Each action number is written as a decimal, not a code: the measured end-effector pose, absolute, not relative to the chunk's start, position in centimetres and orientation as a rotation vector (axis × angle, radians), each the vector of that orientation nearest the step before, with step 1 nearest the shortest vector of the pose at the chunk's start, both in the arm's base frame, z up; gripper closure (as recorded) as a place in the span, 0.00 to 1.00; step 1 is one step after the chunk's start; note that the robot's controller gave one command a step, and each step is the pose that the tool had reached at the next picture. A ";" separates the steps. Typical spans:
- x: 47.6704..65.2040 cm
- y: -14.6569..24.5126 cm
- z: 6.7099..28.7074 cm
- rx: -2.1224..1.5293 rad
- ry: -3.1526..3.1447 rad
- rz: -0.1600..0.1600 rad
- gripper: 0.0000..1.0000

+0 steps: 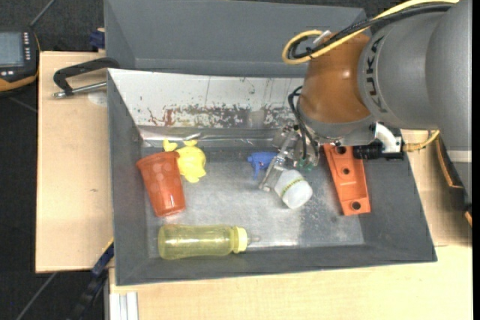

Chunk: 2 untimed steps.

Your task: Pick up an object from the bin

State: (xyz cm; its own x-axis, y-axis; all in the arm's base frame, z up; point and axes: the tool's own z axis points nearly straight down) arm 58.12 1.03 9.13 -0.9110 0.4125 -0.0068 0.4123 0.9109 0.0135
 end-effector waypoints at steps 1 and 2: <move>58.4 0.7 8.1 0.472 3.094 0.018 0.00; 58.6 0.1 7.1 0.319 3.113 0.019 1.00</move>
Offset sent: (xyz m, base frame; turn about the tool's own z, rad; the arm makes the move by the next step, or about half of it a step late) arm 0.0000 0.0000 0.0000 0.0000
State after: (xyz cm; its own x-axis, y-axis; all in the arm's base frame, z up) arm 58.65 0.15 7.10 -0.9791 0.2030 -0.0110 0.2029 0.9791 0.0131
